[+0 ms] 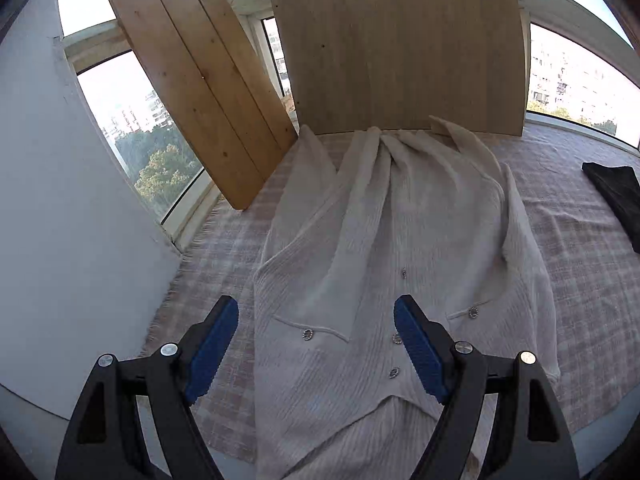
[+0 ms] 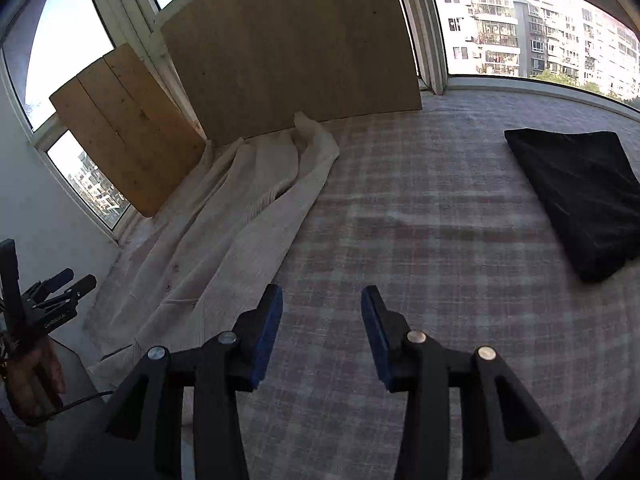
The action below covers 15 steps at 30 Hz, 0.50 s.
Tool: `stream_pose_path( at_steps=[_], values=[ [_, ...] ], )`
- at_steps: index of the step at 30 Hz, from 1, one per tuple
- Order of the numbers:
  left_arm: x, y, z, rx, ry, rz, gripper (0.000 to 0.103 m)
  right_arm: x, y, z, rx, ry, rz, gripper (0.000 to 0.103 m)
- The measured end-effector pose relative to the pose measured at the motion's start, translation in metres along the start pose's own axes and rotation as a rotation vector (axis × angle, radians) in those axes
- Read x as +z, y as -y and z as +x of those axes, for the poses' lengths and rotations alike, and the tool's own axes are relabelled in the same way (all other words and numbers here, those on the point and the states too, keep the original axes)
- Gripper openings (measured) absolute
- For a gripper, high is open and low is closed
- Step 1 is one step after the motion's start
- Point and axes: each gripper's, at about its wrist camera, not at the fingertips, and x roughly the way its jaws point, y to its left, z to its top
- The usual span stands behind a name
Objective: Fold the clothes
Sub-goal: 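Move both open tools back over the beige cardigan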
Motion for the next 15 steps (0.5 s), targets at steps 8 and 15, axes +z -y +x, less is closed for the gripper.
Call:
stream_pose_path(
  at_steps=[8, 15],
  values=[
    [-0.048, -0.071, 0.047, -0.063, -0.118, -0.041, 0.079, -0.026, -0.088, 0.062, -0.092, -0.126, -0.076, 0.041],
    [-0.067, -0.068, 0.055, -0.137, -0.164, -0.055, 0.079, 0.043, -0.062, 0.110, -0.204, -0.063, -0.075, 0.041]
  ],
)
